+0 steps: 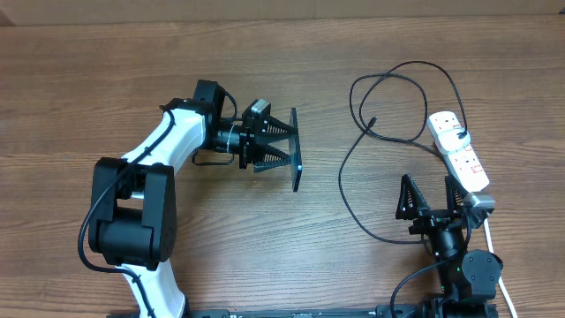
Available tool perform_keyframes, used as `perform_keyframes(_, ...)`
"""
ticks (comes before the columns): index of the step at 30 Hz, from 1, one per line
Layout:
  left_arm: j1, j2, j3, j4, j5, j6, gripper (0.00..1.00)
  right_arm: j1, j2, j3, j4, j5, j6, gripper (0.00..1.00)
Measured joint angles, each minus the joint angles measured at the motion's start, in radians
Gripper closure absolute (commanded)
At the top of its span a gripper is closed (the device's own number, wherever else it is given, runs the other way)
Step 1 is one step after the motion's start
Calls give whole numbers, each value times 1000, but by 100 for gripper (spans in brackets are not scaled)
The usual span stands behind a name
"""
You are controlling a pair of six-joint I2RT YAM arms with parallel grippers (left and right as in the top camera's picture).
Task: Plug charger to phone and switch on socket
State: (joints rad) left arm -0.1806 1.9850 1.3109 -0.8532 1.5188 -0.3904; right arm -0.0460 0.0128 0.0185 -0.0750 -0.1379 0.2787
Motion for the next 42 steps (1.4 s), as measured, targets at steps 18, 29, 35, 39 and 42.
perform_keyframes(18, 0, 0, 0, -4, -25, -4, 59, 0, 0, 0, 8, -124, 211, 0)
perform_keyframes(29, 0, 1, 0, -3, -39, -26, 59, 0, 27, 3, -51, -315, 169, 0)
perform_keyframes(35, 0, 1, 0, -3, -43, -26, 59, 0, 153, 126, -262, -335, 55, 0)
perform_keyframes(39, 0, 1, 0, -3, -47, -26, 59, 0, 266, 286, -413, -334, 14, 0)
perform_keyframes(42, 0, 1, 1, -3, -48, -26, 59, 0, 367, 450, -563, -336, 0, 0)
